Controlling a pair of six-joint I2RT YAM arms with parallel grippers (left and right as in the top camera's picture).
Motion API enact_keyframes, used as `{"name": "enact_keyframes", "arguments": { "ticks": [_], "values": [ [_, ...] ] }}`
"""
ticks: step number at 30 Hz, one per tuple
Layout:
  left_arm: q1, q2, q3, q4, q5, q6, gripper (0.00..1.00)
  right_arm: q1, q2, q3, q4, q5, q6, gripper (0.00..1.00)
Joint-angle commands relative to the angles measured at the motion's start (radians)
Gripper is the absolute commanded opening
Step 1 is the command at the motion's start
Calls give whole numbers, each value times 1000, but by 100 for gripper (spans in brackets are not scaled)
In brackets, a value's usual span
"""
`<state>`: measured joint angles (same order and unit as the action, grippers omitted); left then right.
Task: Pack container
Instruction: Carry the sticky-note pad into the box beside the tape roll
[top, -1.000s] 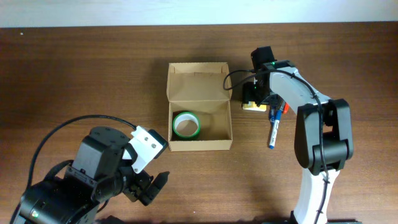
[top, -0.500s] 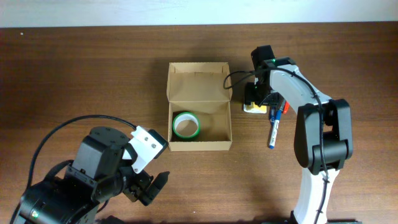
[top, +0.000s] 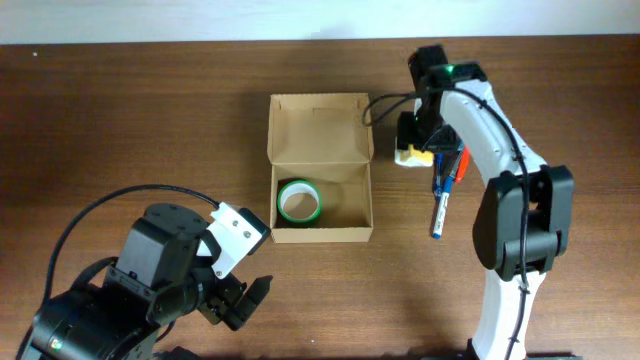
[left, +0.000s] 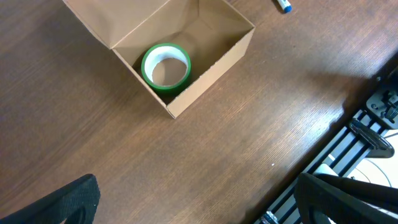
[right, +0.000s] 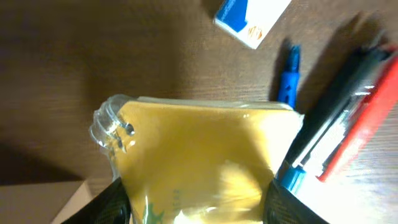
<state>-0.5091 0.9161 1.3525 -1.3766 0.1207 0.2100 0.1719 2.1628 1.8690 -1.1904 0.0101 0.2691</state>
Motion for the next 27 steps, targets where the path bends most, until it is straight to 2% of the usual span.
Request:
{"name": "enact_keyframes", "arguments": {
  "ticks": [1, 19, 23, 27],
  "values": [
    [3, -2, 13, 3, 14, 16, 100, 5, -29, 108, -53, -3, 4, 57],
    [3, -1, 13, 3, 14, 16, 100, 40, -30, 753, -498, -148, -21, 57],
    [3, -2, 13, 3, 14, 16, 100, 117, -47, 777, -508, -233, -36, 56],
    [3, -2, 13, 3, 14, 16, 99, 206, -46, 768, -508, -235, -55, 56]
  ]
}}
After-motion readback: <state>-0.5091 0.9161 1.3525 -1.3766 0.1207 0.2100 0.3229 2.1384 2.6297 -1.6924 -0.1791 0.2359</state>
